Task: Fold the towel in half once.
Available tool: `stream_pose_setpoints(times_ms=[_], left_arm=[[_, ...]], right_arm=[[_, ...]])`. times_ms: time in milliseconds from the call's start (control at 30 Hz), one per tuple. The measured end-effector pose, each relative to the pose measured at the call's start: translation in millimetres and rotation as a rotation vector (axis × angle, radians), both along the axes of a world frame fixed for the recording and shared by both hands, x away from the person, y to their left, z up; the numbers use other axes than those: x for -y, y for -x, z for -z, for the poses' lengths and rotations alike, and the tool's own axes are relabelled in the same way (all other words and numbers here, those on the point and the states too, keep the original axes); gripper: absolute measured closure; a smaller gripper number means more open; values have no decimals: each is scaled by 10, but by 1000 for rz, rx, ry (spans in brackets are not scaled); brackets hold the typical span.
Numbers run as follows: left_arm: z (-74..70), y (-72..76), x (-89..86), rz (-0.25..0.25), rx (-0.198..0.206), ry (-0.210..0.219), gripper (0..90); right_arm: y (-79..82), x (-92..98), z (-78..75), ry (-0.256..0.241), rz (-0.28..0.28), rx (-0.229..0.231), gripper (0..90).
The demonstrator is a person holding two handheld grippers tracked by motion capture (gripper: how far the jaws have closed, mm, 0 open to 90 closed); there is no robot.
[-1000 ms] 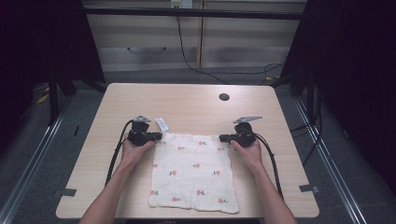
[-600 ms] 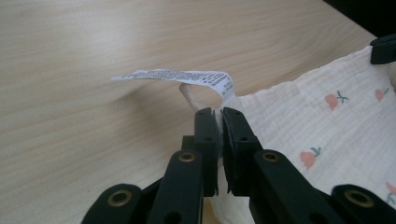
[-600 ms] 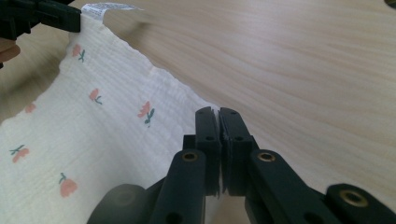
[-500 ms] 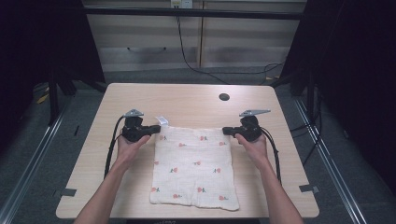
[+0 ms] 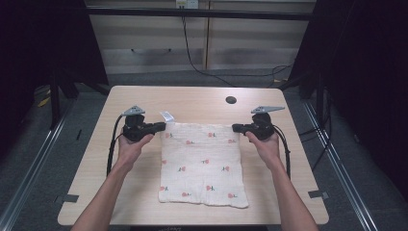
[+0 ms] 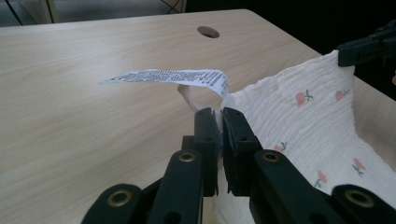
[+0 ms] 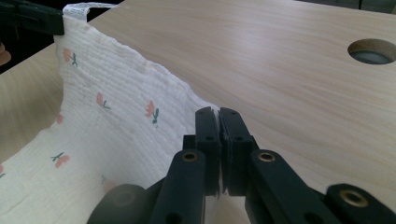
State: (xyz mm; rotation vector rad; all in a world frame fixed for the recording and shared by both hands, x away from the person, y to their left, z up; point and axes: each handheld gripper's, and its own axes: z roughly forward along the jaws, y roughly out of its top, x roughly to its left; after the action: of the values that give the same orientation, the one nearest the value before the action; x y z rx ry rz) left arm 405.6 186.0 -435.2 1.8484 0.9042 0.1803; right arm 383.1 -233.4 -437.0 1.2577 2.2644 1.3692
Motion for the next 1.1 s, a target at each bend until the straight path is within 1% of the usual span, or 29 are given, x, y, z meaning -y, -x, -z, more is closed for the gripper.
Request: stream_pose_setpoints(times_ms=[100,133,167,200,267,333,400,567,667,767,833,900,967,1000,1100], left_arm=[[-11,-5,31,-7,1,-6,852],[-14,-4,40,-5,-2,3,852],[-23,-2,43,-1,4,-3,852],[-35,6,46,1,6,-1,852],[-73,21,35,1,16,1,852],[-119,29,14,1,27,6,852],[-168,35,3,-3,35,22,852],[-265,31,-1,-2,60,32,852],[-323,11,-7,-6,70,33,852],[-362,-2,7,-17,72,47,852],[-387,-7,17,-17,76,49,852],[-427,-26,34,-12,84,32,851],[-486,-34,38,-13,97,32,852],[-512,-32,42,-13,101,42,851],[-541,-1,54,-1,112,45,850]], right_arm=[[-1,-3,-50,9,-2,1,881],[-4,-4,-64,13,-5,9,882],[1,-6,-85,13,-5,8,881],[3,-4,-101,13,-9,18,881],[15,1,-130,5,-7,28,881],[23,1,-157,7,-8,35,881],[27,8,-189,6,-8,44,881],[18,25,-280,1,-2,61,881],[5,24,-340,2,-4,73,881],[-4,16,-394,-5,-2,81,881],[-15,10,-422,-2,-1,88,881],[-25,8,-453,-8,0,97,881],[-30,-1,-502,7,-3,102,881],[-28,1,-531,6,-4,108,881],[-12,19,-587,-5,-1,119,881]])
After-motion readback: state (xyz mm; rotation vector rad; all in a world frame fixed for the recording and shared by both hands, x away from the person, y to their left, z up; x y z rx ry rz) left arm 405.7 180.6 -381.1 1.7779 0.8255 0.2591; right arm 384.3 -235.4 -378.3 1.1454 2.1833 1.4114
